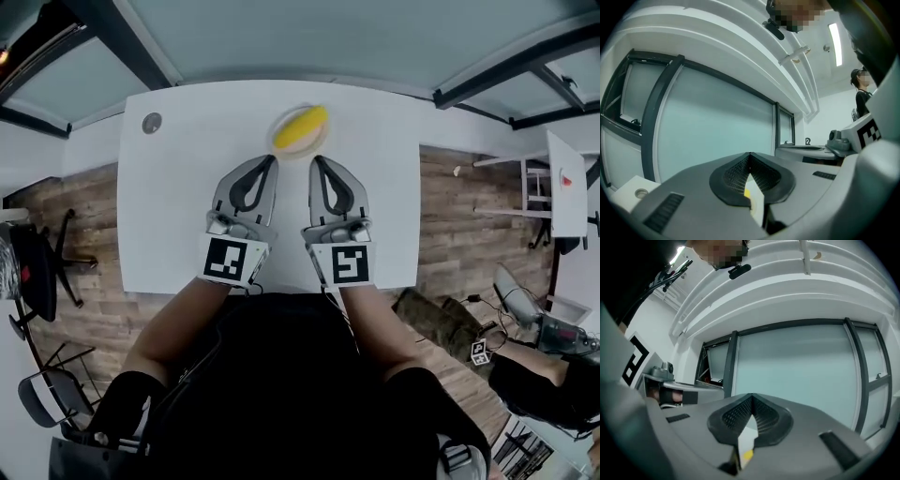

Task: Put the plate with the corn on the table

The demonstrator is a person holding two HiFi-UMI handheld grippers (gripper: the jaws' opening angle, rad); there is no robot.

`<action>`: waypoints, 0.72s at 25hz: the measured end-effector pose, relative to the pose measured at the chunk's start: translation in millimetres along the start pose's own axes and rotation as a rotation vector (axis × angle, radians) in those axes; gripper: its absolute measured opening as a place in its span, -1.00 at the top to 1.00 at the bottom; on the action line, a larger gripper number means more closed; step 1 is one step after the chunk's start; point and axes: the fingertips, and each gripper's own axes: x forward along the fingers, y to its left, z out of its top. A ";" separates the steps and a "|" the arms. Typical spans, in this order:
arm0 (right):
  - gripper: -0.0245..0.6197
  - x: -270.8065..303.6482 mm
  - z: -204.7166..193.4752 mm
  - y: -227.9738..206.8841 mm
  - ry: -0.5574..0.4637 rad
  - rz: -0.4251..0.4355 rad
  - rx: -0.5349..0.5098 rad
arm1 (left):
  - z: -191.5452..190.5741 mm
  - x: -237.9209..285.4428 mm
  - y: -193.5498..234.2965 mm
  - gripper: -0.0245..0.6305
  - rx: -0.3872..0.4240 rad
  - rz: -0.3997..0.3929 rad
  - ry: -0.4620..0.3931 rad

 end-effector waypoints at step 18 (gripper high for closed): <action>0.92 -76.5 24.7 6.1 -0.019 0.016 -0.034 | 11.6 -44.8 -62.1 0.92 0.040 0.024 -0.052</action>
